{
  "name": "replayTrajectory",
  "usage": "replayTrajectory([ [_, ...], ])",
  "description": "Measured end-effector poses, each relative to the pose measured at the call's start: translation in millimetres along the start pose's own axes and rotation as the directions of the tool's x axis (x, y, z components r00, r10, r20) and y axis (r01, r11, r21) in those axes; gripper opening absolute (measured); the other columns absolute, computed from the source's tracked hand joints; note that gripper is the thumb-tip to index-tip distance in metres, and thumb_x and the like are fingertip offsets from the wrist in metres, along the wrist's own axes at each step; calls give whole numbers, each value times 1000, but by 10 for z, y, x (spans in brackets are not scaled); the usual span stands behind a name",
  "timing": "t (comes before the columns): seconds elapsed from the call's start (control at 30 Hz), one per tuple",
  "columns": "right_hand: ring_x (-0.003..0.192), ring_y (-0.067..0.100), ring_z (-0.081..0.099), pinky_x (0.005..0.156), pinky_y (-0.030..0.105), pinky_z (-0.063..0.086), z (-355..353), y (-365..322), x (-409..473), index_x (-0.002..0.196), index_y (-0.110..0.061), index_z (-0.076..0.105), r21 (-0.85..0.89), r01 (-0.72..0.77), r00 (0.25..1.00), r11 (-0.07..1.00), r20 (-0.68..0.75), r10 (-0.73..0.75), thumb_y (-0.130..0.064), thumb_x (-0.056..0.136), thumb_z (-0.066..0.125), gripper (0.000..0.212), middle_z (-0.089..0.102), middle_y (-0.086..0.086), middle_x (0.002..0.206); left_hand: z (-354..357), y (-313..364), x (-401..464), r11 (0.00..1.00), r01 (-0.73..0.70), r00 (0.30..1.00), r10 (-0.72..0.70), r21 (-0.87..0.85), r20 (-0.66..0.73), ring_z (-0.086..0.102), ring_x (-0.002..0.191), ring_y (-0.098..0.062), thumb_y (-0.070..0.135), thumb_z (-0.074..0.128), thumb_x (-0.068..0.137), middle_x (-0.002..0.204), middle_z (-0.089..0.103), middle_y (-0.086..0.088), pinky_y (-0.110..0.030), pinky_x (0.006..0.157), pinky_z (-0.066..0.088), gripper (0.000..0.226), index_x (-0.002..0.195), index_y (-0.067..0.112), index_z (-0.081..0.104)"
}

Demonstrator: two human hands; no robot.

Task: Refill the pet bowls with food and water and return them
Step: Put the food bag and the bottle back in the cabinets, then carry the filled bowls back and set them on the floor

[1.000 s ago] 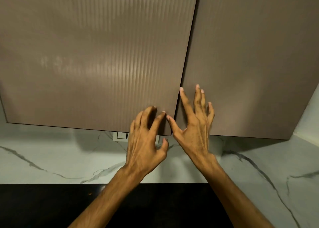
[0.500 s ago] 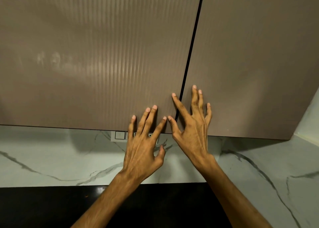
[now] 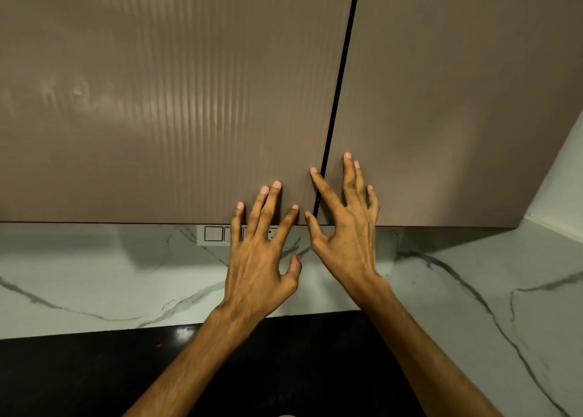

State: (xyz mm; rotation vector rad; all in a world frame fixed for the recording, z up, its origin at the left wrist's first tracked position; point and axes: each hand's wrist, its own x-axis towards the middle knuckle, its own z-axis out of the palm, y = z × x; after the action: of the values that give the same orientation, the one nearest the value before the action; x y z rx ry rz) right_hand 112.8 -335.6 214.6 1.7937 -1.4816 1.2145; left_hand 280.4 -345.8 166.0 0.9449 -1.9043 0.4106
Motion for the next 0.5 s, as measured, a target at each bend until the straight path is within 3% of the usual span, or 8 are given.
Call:
replayTrajectory([
  [0.37, 161, 25, 9, 120, 61, 31, 139, 67, -771, 157, -30, 44, 55, -88, 988, 995, 129, 80, -27, 87, 75, 77, 9, 6, 175, 161, 107, -423, 995, 74, 985, -64, -60, 157, -3, 162, -22, 41, 66, 84, 176, 0, -6, -62, 127, 11, 81, 159, 20, 42],
  [0.5, 159, 30, 20, 119, 44, 30, 199, 71, -1024, 153, -28, 50, 67, -153, 974, 986, 179, 139, -25, 85, 81, 76, 16, 9, 173, 279, 150, -663, 981, 154, 964, -123, -118, 235, 2, 162, -22, 40, 64, 83, 175, 12, -7, -59, 128, 12, 80, 157, 19, 43],
])
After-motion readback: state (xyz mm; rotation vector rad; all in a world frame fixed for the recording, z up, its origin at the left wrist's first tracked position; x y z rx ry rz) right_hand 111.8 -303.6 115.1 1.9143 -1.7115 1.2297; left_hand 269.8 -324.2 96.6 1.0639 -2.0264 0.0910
